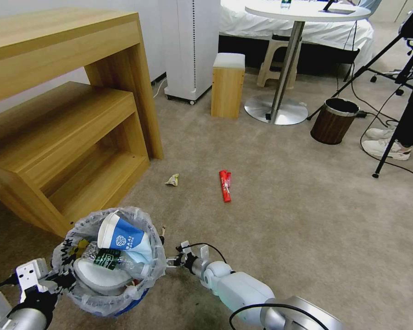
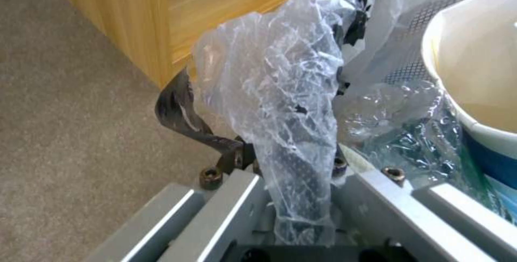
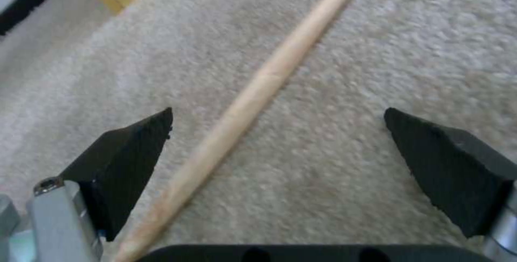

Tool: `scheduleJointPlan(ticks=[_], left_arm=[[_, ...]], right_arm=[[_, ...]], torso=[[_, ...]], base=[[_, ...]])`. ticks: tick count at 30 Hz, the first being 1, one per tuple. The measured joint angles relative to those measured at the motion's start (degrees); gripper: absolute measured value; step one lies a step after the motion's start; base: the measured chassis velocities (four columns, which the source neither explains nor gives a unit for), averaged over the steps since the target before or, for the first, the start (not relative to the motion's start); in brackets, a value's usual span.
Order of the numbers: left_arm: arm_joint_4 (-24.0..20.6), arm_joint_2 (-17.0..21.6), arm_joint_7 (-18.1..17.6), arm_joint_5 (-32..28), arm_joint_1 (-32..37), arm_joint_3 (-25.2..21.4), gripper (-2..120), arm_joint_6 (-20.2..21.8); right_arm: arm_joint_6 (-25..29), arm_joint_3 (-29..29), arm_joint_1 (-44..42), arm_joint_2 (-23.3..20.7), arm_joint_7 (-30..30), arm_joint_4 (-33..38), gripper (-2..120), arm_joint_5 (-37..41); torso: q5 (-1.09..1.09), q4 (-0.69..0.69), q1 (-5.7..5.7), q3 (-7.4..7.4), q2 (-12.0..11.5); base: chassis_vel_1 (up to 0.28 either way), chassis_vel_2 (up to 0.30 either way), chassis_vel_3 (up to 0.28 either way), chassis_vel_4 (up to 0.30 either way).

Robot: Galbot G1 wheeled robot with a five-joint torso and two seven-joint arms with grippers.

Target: Pick up the trash bin and place the garbage on the floor into it.

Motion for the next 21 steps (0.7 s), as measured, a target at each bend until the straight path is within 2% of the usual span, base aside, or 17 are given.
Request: scheduleJointPlan(ticks=[4, 6, 7, 8, 10, 11, 14, 21], left_arm=[[0.6, 0.5, 0.0, -0.2, -0.1, -0.2, 0, 0.0], [1.0, 0.7, 0.0, -0.2, -0.3, -0.2, 0, 0.0], [1.5, 0.9, 0.0, -0.1, -0.6, -0.2, 0, -0.1], [1.5, 0.9, 0.0, -0.1, -0.6, -0.2, 0, -0.1], [2.2, 1.3, 0.2, -0.2, -1.0, 0.2, 0, 0.0], [2.2, 1.3, 0.2, -0.2, -1.0, 0.2, 0, 0.0], [3.0, 1.7, 0.2, -0.1, -1.8, 0.6, 0, -0.1], [4.3, 2.7, 0.1, -0.5, -2.4, 0.5, 0, 0.1]], right_arm=[[0.1, -0.1, -0.8, 0.0, -1.1, 5.2, 100, 2.6], [0.1, -0.3, -1.3, -0.1, 0.3, 10.2, 100, 4.6], [0.1, 0.0, -1.6, -1.0, 1.4, 15.1, 100, 5.8], [0.1, 0.0, -1.6, -1.0, 1.4, 15.1, 100, 5.8], [0.1, 1.1, -2.3, -4.5, 3.6, 21.5, 100, 6.6], [0.1, 1.1, -2.3, -4.5, 3.6, 21.5, 100, 6.6], [0.4, 2.5, -3.2, -9.7, 5.3, 28.2, 100, 6.7], [1.1, 3.8, -4.6, -14.0, 5.6, 32.4, 100, 5.7]], torso=[[0.00, 0.01, 0.00, 0.00, 0.0], [-0.01, 0.00, 0.00, 0.00, 0.0], [0.05, 0.05, 0.00, -0.01, 0.0], [0.05, 0.05, 0.00, -0.01, 0.0], [-0.04, 0.02, 0.00, 0.00, 0.0], [-0.04, 0.02, 0.00, 0.00, 0.0], [0.00, -0.03, 0.00, 0.00, 0.0], [0.01, 0.01, 0.00, 0.00, 0.0]], base=[[0.000, 0.000, 0.000, 0.000], [0.000, 0.000, 0.000, 0.000], [0.000, 0.000, 0.000, 0.000], [0.000, 0.000, 0.000, 0.000], [0.000, 0.000, 0.000, 0.000], [0.000, 0.000, 0.000, 0.000], [0.000, 0.000, 0.000, 0.000], [0.000, 0.000, 0.000, 0.000]])
